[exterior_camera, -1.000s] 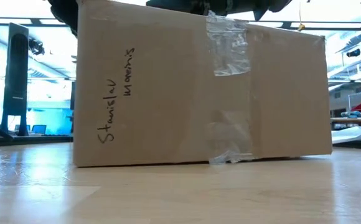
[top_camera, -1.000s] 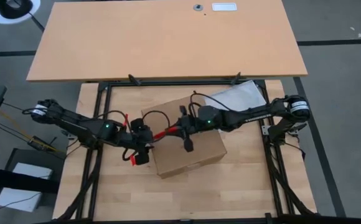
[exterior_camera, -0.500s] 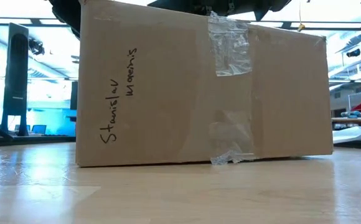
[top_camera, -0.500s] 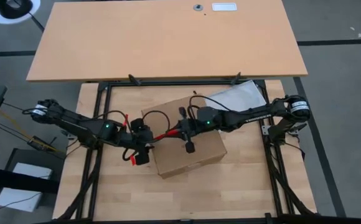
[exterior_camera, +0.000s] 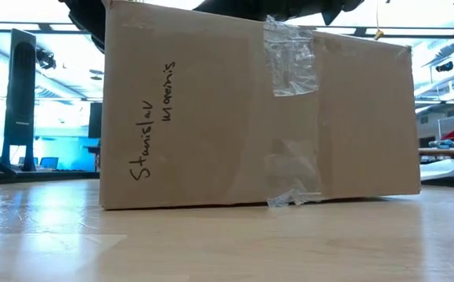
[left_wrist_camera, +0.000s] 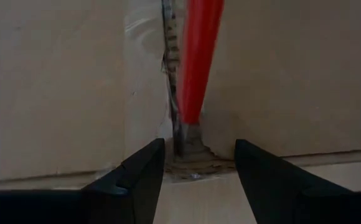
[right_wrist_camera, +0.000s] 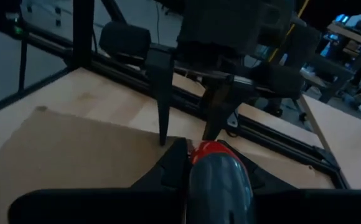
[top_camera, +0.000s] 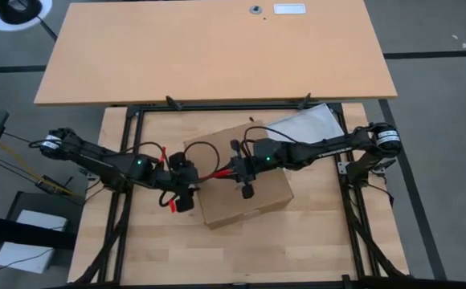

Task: Unpack boxes
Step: Open the cardboard box using the red cutter

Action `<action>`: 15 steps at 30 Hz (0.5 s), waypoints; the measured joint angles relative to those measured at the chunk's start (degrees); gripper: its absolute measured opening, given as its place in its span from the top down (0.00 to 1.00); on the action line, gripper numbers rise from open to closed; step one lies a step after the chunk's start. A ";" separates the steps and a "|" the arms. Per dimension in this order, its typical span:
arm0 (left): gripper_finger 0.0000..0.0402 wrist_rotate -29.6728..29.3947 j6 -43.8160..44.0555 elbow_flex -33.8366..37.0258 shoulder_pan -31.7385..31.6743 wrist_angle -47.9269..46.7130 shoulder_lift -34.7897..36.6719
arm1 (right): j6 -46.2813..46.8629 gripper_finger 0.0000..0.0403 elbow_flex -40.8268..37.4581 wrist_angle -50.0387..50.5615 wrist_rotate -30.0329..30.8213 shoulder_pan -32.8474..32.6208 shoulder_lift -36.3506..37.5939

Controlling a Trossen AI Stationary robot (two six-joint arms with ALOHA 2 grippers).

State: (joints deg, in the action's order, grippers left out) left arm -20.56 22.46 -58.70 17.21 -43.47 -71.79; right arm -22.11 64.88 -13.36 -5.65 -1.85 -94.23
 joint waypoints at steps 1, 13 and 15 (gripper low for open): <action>0.48 -0.12 0.52 0.00 -0.01 -0.25 0.00 | -0.11 0.86 0.00 0.79 0.28 -0.02 0.41; 0.48 -1.40 3.85 -0.20 -0.02 -2.90 0.07 | 2.62 0.86 -0.40 17.96 3.14 0.07 10.73; 0.48 -1.94 4.00 -0.17 -0.02 -2.38 0.07 | 6.65 0.86 -0.30 21.45 3.25 0.02 13.23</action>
State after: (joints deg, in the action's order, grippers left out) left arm -22.50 26.46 -58.87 17.19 -45.85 -71.72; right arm -15.46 64.58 8.09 -2.40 -1.83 -81.01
